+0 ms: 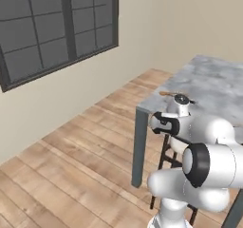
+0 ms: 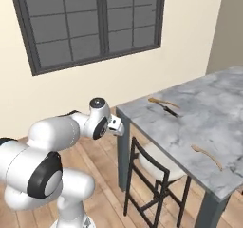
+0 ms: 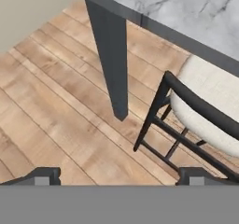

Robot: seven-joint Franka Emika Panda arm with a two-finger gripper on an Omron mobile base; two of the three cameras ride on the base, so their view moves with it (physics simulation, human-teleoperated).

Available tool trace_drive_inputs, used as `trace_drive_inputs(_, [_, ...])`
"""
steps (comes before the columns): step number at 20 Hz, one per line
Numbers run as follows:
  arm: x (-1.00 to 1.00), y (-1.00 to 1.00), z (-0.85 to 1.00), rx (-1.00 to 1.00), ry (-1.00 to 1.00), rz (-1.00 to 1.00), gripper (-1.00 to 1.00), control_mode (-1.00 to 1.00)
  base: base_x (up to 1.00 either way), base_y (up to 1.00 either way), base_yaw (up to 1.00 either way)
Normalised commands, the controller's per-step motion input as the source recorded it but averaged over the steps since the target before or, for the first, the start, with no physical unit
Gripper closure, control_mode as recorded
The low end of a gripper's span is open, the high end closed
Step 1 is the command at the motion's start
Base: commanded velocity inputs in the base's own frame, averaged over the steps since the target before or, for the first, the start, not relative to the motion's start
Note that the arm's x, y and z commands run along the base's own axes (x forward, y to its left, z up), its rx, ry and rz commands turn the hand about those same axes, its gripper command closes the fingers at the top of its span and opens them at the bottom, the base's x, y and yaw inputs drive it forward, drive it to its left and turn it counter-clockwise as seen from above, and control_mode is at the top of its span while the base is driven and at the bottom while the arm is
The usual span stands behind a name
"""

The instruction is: Pick up the metallic utensils from the counter and place them in the open drawer. Make sure not to pick up any wooden utensils.

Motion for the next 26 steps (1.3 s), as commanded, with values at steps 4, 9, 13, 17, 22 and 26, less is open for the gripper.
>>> trace_drive_inputs(4, [0.00,0.00,0.00,0.00,0.00,0.00,-1.00,1.00,0.79,0.26,-0.32])
trace_drive_inputs(9, [0.00,0.00,0.00,0.00,0.00,0.00,-1.00,1.00,0.90,0.00,-0.16])
trace_drive_inputs(13, [0.00,0.00,0.00,0.00,0.00,0.00,-1.00,1.00,0.83,0.00,-0.30])
trace_drive_inputs(17, [0.00,0.00,0.00,0.00,0.00,0.00,-1.00,1.00,0.45,0.00,-0.53])
trace_drive_inputs(22, [0.00,0.00,0.00,0.00,0.00,0.00,-1.00,1.00,0.29,0.01,-0.67])
trace_drive_inputs(26, [0.00,0.00,0.00,0.00,0.00,0.00,-1.00,1.00,0.44,0.17,-0.60])
